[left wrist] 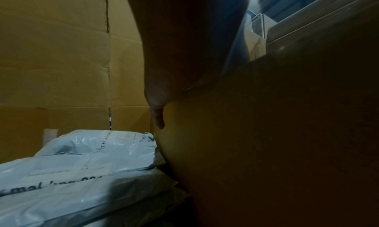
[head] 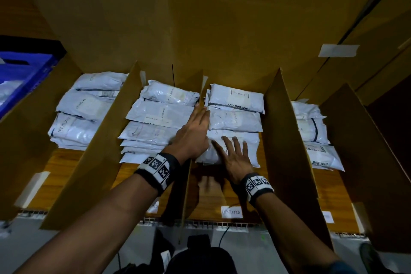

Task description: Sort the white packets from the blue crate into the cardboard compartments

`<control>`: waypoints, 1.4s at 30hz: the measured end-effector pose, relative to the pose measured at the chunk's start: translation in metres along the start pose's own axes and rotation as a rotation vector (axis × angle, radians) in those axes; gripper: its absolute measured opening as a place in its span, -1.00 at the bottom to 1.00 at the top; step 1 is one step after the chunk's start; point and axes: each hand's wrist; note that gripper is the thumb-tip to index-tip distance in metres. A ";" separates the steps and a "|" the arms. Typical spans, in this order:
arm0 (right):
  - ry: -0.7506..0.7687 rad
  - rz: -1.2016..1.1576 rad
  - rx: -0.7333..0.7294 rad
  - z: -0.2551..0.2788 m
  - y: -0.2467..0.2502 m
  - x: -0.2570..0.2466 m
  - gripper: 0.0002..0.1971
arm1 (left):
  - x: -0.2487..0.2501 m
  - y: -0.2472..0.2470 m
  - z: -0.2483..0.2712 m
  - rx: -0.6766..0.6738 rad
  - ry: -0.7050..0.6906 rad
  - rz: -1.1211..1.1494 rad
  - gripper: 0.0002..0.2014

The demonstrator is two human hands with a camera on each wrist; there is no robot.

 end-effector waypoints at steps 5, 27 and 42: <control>-0.009 0.004 -0.035 -0.014 0.011 0.009 -0.03 | 0.000 0.000 0.000 -0.003 -0.008 -0.011 -0.11; 0.111 0.056 0.146 -0.010 0.002 0.005 -0.13 | -0.007 -0.015 -0.003 0.051 -0.003 -0.059 -0.23; -0.095 -0.112 0.117 0.021 0.043 -0.020 -0.37 | 0.009 0.017 0.014 0.026 0.083 0.149 -0.32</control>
Point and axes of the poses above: each hand's wrist, its own z-axis away from the middle knuckle, its own y-axis out of the back of the hand, x = y × z
